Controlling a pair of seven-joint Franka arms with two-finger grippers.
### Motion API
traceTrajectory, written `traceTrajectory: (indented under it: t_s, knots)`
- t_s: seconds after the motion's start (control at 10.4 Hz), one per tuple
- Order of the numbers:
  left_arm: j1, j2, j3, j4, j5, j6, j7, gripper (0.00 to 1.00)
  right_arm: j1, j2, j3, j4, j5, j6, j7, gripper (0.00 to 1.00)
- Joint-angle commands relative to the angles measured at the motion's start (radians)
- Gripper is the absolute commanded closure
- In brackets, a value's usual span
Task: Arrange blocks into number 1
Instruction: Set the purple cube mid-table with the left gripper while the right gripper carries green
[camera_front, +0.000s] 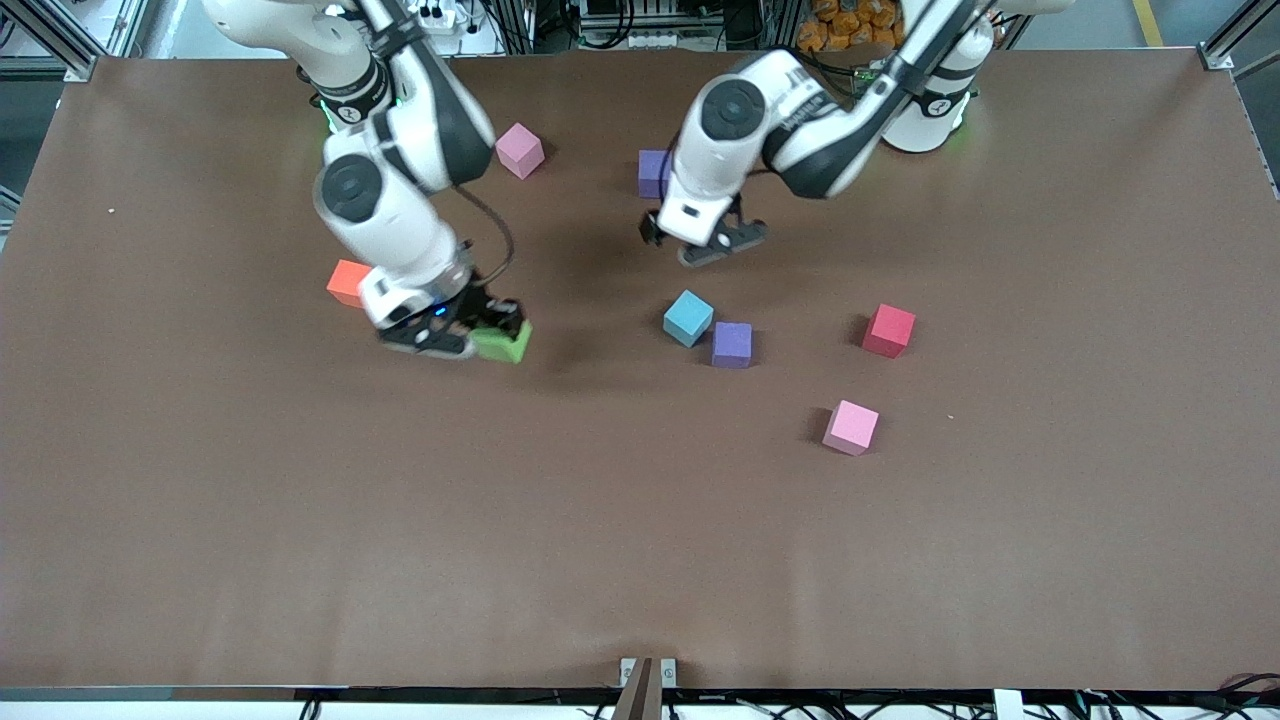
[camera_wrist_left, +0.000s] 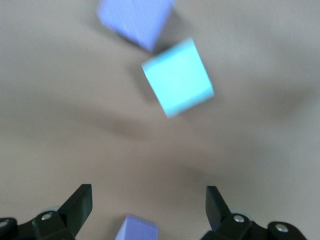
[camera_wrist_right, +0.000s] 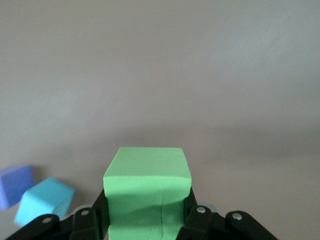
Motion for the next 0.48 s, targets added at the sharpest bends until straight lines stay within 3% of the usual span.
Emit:
traceTrajectory:
  t_s: [0.0,0.19,0.38]
  knots:
    - [0.054,0.052,0.075,0.052,0.009,-0.02,0.006,0.0,0.18,-0.026,-0.009,-0.04,-0.008,0.043,0.207,0.59]
    - [0.054,0.119,0.134,0.106,-0.013,-0.034,-0.004,0.0,0.3,-0.001,-0.003,-0.04,-0.035,0.053,0.266,0.59]
    - [0.051,0.158,0.172,0.137,-0.117,-0.035,-0.017,0.0,0.395,0.055,0.006,-0.028,-0.035,0.057,0.275,0.6]
